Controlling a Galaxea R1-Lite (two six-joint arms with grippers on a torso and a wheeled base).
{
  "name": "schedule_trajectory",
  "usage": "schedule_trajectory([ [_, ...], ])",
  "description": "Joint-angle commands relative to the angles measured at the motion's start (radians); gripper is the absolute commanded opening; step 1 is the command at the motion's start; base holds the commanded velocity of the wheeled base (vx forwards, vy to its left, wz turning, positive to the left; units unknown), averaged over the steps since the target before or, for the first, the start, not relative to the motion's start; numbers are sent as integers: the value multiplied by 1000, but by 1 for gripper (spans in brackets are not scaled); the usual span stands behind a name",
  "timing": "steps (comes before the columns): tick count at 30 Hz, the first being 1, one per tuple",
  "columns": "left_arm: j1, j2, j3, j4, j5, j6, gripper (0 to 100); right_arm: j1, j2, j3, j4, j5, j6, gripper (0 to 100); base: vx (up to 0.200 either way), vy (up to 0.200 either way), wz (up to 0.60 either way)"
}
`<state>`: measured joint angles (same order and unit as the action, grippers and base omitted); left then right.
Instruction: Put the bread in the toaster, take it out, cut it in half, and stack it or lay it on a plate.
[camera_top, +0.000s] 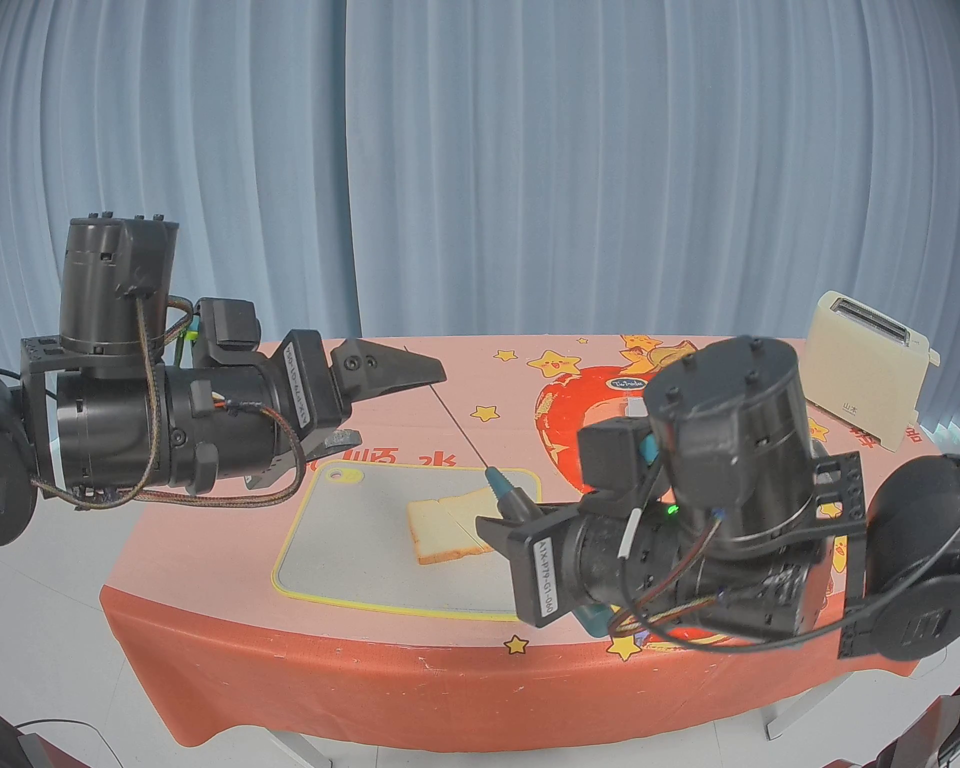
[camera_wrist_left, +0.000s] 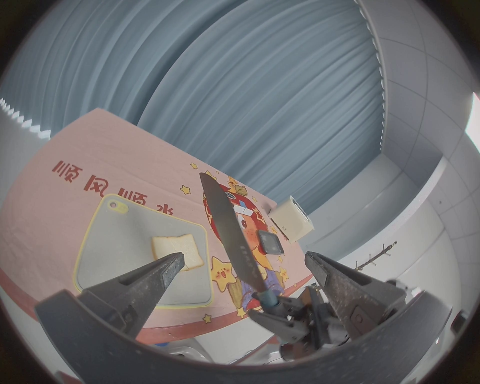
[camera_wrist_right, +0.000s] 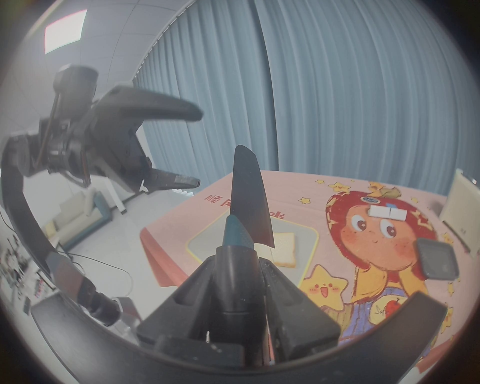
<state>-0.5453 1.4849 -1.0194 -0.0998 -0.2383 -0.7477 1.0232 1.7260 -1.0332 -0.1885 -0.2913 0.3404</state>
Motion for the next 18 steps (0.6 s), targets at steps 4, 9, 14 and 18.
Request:
schedule_trajectory([
  [4,1,-28,27,-5,1,62,100,-87,-43,-4,14,109,98,0,0,0,0],
  [9,2,-25,56,-106,-3,126,100,-120,-31,1,15,187,155,0,0,0,0],
  [14,33,-15,99,-278,-7,243,100,-124,7,-8,14,188,178,0,0,0,0],
  [18,31,37,111,-333,-10,344,100,-117,60,-19,4,190,247,0,0,0,0],
])
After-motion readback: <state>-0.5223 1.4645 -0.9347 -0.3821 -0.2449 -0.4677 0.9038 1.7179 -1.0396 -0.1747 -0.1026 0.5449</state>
